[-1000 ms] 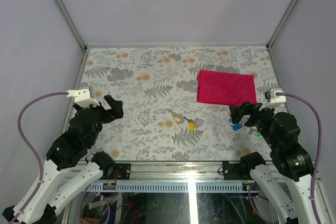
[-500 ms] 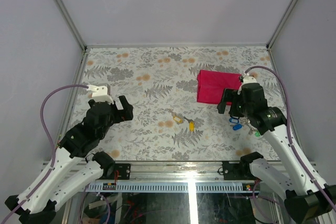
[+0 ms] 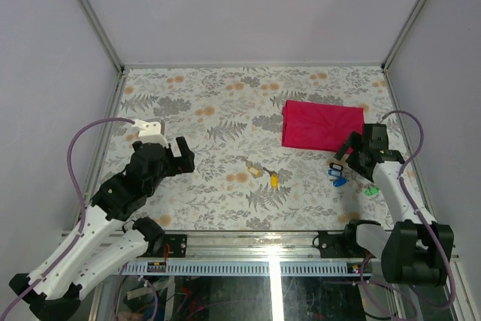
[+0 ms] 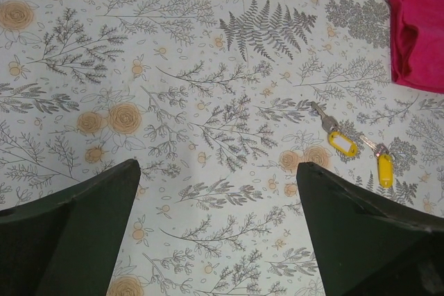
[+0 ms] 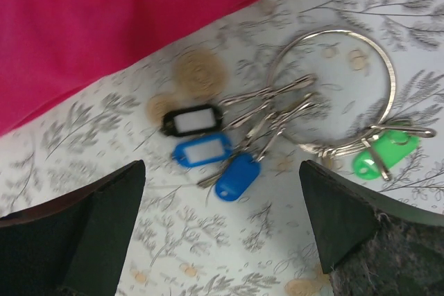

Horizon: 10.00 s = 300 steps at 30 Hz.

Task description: Put the keys on the keyring

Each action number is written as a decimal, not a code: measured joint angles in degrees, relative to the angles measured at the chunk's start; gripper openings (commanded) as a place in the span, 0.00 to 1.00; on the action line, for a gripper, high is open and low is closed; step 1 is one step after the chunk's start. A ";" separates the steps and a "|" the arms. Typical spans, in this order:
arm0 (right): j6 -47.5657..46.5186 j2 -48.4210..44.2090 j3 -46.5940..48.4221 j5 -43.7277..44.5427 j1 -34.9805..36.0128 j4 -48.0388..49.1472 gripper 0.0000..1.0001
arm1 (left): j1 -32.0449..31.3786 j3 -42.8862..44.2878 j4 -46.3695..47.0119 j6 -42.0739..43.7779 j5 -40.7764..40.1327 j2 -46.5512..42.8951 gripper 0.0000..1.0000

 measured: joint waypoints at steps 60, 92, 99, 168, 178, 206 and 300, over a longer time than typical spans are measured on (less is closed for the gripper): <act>12.70 7.48 -11.56 -7.61 10.16 24.11 0.99 | 0.00 -0.11 0.76 0.76 2.01 2.69 1.00; -4.63 10.36 8.59 2.08 34.67 16.17 0.95 | 0.00 -0.11 0.76 0.79 1.68 3.32 1.00; -9.38 9.97 8.35 2.40 29.14 4.15 0.92 | 0.00 -0.11 0.94 0.81 1.73 4.94 1.00; -7.61 16.61 0.94 -10.69 22.08 9.05 0.99 | 0.00 -0.11 1.03 0.85 2.56 6.75 1.00; -6.95 19.67 0.94 -10.12 21.94 12.26 0.99 | 0.00 -0.11 1.03 0.83 2.54 6.49 1.00; -11.15 23.17 3.41 -19.76 21.35 14.75 0.99 | 0.00 -0.11 1.03 0.83 2.56 5.53 1.00; -2.49 16.13 -4.85 -11.61 25.49 16.13 0.24 | -0.50 -0.11 1.40 0.83 3.82 6.19 1.00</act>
